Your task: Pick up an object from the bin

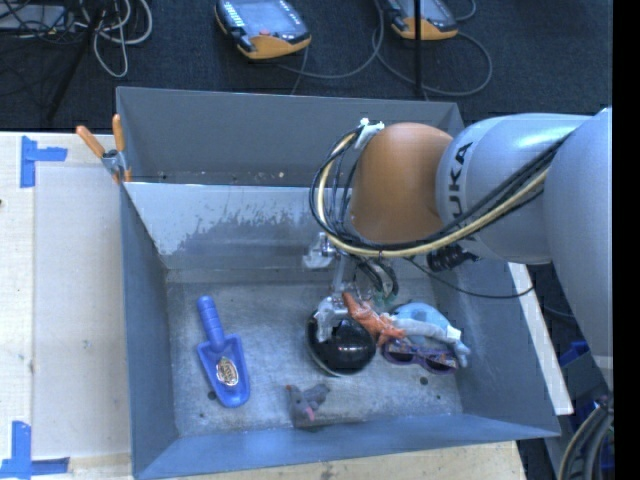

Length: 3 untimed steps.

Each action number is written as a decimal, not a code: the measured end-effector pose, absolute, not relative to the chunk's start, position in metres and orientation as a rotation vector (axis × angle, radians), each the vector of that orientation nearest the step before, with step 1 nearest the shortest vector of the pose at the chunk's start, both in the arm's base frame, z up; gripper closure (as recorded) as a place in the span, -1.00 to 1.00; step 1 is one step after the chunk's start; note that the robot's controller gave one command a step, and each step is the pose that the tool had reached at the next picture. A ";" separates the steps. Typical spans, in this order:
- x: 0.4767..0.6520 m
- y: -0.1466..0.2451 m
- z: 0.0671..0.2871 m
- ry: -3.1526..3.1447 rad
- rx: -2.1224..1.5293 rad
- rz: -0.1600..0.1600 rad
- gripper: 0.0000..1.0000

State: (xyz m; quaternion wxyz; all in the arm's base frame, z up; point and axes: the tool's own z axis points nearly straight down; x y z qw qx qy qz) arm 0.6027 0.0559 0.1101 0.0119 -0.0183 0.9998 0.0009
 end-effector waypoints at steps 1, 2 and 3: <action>0.581 0.057 0.100 3.101 -0.206 0.023 -1.00; 0.582 0.057 0.102 3.099 -0.202 0.020 -1.00; 0.581 0.056 0.101 3.066 -0.441 0.027 -1.00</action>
Offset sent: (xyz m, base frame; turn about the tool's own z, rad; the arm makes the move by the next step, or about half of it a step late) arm -0.0526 -0.0491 -0.0099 -0.3079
